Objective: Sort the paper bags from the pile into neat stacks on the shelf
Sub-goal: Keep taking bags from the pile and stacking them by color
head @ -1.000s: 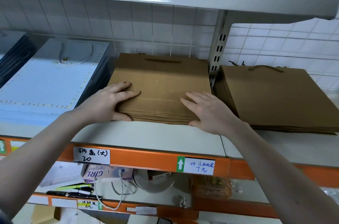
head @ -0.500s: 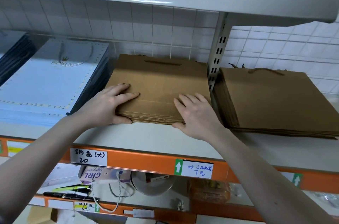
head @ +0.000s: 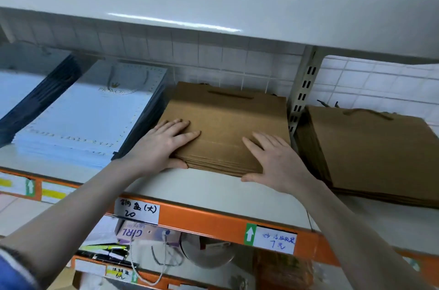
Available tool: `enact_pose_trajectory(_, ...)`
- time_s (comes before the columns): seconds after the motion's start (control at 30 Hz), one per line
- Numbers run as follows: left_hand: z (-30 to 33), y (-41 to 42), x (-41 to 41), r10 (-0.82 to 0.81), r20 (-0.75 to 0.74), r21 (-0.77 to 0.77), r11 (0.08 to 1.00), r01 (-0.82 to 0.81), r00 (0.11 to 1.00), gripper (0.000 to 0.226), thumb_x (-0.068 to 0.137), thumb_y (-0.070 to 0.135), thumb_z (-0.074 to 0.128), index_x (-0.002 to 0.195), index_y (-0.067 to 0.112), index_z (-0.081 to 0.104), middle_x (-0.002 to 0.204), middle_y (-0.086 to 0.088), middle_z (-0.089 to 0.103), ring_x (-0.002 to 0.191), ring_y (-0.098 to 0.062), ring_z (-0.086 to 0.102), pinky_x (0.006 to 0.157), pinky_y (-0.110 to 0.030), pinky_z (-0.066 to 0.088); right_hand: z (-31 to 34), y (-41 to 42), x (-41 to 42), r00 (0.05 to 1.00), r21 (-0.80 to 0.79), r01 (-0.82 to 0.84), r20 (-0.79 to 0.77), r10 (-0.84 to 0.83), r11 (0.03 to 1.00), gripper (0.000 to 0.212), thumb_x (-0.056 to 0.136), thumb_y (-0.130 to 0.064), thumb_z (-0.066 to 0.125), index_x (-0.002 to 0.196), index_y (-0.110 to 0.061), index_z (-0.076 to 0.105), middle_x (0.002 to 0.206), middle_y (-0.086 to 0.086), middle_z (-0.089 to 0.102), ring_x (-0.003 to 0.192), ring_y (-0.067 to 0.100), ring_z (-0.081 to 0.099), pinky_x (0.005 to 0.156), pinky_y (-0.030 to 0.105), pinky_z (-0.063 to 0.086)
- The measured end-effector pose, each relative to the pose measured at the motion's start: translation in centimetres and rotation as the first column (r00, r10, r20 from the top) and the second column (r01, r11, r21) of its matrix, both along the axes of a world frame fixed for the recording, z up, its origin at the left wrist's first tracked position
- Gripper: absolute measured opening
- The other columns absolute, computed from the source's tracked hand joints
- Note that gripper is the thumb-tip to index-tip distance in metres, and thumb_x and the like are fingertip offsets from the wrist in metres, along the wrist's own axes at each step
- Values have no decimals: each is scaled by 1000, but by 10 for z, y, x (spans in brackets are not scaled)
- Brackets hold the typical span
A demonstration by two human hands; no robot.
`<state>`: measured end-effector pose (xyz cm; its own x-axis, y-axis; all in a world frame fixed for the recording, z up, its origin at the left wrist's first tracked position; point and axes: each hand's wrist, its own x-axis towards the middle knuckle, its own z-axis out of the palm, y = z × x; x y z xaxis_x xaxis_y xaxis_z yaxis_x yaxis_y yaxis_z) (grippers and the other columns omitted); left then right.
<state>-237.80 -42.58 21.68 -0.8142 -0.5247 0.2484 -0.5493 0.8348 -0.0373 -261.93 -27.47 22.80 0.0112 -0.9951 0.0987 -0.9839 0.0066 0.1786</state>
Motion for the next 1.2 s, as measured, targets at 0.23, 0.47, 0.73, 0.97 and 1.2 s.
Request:
enact_pose_trajectory(0.23,1,5,5,-54,10,-46,997,55,998,88,59,33,86,138,20,48,141,-19,45,130,-38,42,107,-45,19,3,4,2,1000,28,24,-6,-24,999,92,83,-69,42,151,-23,1,158,3,3,145,18,3,116,33,0)
enact_pose_trajectory(0.47,11,3,6,-82,53,-7,997,83,995,82,79,33,71,147,30,25,157,-6,17,145,-23,14,113,-26,1,7,0,14,996,45,83,-25,-82,996,91,85,-63,47,151,-21,1,158,6,5,145,21,6,117,34,3)
enact_pose_trajectory(0.73,18,28,-15,99,174,-21,995,-97,980,90,83,54,58,151,25,5,158,-5,6,145,-23,8,117,-35,4,15,17,23,986,-40,164,-2,-165,986,90,85,-65,43,151,-14,8,156,7,15,143,21,15,116,33,9)
enact_pose_trajectory(0.97,14,58,-47,54,21,-14,998,-54,998,90,84,65,46,150,19,6,157,-7,7,144,-25,7,117,-35,5,17,64,-2,945,-132,317,-37,-324,939,89,83,-68,39,148,-9,22,152,9,27,142,23,21,116,36,11)
enact_pose_trajectory(1.2,7,104,-101,17,-34,-16,1000,-17,999,88,86,69,35,151,17,5,158,-7,5,145,-23,4,117,-33,3,4,123,-75,902,-160,416,-49,-428,895,82,81,-66,30,126,-1,54,124,16,59,115,32,57,97,46,44)
